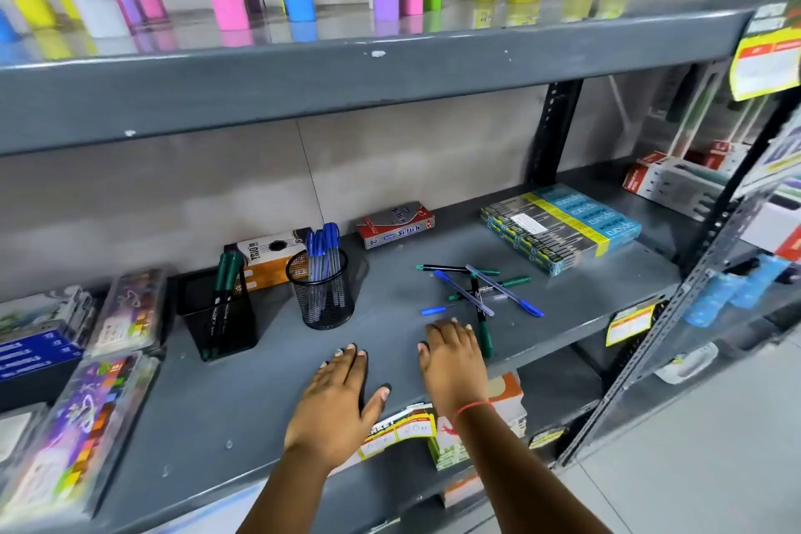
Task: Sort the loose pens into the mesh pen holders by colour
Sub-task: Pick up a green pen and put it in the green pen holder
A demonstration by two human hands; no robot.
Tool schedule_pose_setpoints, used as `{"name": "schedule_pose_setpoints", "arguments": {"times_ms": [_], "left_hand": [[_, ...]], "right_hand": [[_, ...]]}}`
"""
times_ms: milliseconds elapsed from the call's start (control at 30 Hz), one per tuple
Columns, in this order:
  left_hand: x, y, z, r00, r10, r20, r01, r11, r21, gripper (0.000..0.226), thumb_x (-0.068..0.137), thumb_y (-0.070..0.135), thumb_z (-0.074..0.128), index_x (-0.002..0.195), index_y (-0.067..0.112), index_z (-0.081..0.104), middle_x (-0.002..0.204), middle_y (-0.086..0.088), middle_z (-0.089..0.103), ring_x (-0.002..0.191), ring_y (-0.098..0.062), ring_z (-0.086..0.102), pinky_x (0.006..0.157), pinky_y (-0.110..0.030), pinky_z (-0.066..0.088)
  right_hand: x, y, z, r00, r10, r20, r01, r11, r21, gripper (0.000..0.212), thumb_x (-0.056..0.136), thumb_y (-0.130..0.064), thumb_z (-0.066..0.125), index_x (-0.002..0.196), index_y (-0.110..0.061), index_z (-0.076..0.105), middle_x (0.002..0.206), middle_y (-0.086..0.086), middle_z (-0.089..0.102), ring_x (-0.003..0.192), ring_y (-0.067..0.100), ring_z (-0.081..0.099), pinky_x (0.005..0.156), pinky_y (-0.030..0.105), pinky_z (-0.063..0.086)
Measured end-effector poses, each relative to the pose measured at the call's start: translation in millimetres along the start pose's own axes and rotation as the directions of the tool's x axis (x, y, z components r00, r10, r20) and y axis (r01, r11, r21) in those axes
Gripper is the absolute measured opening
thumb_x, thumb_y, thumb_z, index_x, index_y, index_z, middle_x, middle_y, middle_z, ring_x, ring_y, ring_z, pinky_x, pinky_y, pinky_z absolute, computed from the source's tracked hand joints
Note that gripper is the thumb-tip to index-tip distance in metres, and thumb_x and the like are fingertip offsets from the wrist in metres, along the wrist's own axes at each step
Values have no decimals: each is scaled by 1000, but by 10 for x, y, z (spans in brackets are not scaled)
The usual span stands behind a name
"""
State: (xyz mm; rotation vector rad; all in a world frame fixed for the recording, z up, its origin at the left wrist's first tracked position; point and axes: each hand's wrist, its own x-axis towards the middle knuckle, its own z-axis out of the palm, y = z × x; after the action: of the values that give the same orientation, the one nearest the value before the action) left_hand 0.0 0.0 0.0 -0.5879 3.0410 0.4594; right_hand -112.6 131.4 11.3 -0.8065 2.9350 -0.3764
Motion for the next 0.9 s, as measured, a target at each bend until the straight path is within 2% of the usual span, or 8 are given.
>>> {"name": "schedule_pose_setpoints", "arguments": {"times_ms": [100,133,200,267,433,600,767,900], "left_hand": [[4,-45,-10,1000,19,-13,-19,1000,-1,62,94,51,25,146,20,11,159,-1,7,146,-15,5,118,-29,3],[4,-56,-27,1000,26,-16,-26,1000,-3,61,95,49,26,146,20,11,159,-1,7,146,-15,5,119,-30,3],[-3,-74,-27,999,39,-14,-39,999,-1,59,96,47,26,146,20,12,158,0,9,145,-15,6,119,-30,4],[-17,-131,-39,999,35,-20,-34,999,3,58,96,47,26,146,21,12,158,0,10,145,-15,7,119,-30,5],[-70,-228,-49,999,22,-37,-23,1000,-19,57,96,47,26,146,22,14,158,0,11,145,-16,8,119,-30,7],[-84,-236,-67,999,25,-33,-26,999,-27,57,96,45,27,146,21,14,158,-1,11,145,-17,8,119,-31,7],[-81,-255,-69,999,26,-23,-27,999,-35,57,96,45,28,146,21,13,158,-1,10,146,-17,8,119,-31,7],[-118,-328,-101,1000,12,-27,-14,999,-47,58,96,47,28,146,21,14,158,0,10,145,-16,8,119,-30,7]], "right_hand": [[-66,-28,-90,985,8,-174,-32,990,-137,32,78,-31,71,103,-12,71,117,13,68,124,30,56,105,56,39],[-87,-16,-117,979,39,-202,-71,985,-155,30,77,-30,72,102,-13,71,120,14,67,124,30,55,105,59,38],[-87,38,-112,982,114,-150,-130,986,-101,33,93,-25,49,122,-12,56,145,14,43,141,30,29,116,58,14],[-56,105,-102,972,183,-148,-195,978,-71,37,98,-25,37,132,-12,44,153,11,28,146,30,14,118,54,5],[-109,47,-175,958,262,-117,-269,962,-47,32,97,-17,37,127,-10,47,144,12,38,124,33,45,106,45,36],[-121,13,-218,953,271,-138,-278,960,-33,31,93,-4,40,122,-10,50,129,15,45,108,35,53,92,42,45],[-68,58,-283,923,310,-229,-279,947,157,31,91,-1,44,120,-8,51,124,17,44,104,37,50,83,44,49],[10,11,-382,850,375,-371,-183,869,460,35,82,11,44,113,-3,54,122,20,45,108,40,46,84,43,47]]}}
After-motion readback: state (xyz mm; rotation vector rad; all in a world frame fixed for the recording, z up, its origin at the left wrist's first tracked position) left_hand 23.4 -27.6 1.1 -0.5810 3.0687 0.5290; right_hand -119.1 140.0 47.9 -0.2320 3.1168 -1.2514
